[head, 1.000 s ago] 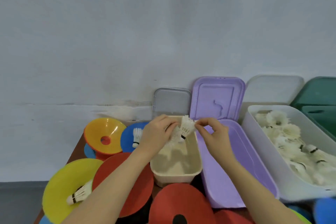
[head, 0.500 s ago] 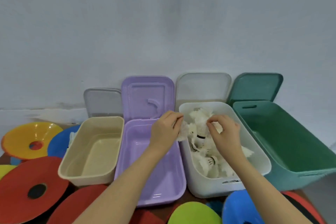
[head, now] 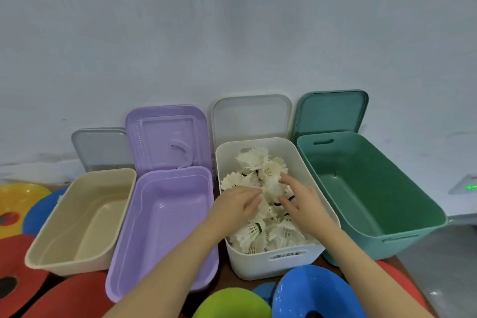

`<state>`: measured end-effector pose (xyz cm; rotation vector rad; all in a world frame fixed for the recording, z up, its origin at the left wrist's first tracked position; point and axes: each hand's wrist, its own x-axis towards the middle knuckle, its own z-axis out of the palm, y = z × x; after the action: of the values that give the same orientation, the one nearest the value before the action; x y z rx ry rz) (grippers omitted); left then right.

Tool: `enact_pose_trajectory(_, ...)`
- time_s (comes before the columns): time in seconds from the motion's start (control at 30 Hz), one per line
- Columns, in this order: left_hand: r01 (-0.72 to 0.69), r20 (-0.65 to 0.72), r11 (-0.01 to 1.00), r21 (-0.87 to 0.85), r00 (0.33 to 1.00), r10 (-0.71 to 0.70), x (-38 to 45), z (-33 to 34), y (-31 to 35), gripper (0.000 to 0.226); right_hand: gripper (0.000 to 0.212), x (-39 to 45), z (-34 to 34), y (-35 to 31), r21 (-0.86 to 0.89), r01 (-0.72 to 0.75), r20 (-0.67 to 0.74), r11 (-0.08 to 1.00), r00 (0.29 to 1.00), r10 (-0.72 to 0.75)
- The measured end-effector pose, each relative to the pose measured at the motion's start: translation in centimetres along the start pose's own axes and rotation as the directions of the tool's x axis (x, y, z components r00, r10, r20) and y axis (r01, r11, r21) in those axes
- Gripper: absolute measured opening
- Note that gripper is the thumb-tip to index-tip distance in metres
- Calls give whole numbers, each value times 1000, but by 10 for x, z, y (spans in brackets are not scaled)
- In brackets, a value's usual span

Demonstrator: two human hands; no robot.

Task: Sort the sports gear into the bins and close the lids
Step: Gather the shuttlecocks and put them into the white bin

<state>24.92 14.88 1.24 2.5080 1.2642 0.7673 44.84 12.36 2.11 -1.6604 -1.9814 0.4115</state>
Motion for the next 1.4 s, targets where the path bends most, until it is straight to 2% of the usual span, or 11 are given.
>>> enact_pose_trajectory(0.1,-19,80,993,116,997,10,-8,-1,0,60,54,1,9,1,-178,60,201,982,979,-23)
enact_pose_trajectory(0.17,32,89,974,223,995,-53,-14,-2,0,65,55,2,13,5,-288,68,311,955,950,26)
enact_pose_trajectory(0.3,97,208,932,350,962,-178,-18,-2,1,48,54,0,16,9,-395,72,399,916,911,101)
enact_pose_trajectory(0.5,108,219,926,363,956,-198,-21,-12,3,51,48,-5,4,-2,-387,12,204,922,976,73)
enact_pose_trajectory(0.63,147,67,939,311,982,-176,-27,-33,3,51,42,-6,-2,-24,-346,50,24,937,999,-45)
enact_pose_trajectory(0.73,192,-23,938,290,981,-194,-37,-55,-4,46,37,0,6,-49,-281,104,-22,954,993,-115)
enact_pose_trajectory(0.83,215,-73,923,318,977,-202,-51,-83,-15,53,35,10,22,-78,-240,170,-19,956,984,-179)
enact_pose_trajectory(0.97,317,-120,873,371,948,-293,-79,-123,-43,43,35,26,48,-122,-175,257,18,950,966,-258)
enact_pose_trajectory(1.1,383,-141,851,359,924,-356,-118,-156,-79,46,35,35,85,-172,-133,286,63,949,958,-280)
enact_pose_trajectory(1.27,437,-144,839,324,899,-413,-163,-200,-130,64,43,45,133,-239,-54,306,101,951,949,-300)
enact_pose_trajectory(1.4,479,-178,828,292,878,-445,-206,-229,-184,58,45,55,178,-297,-24,311,131,950,943,-305)
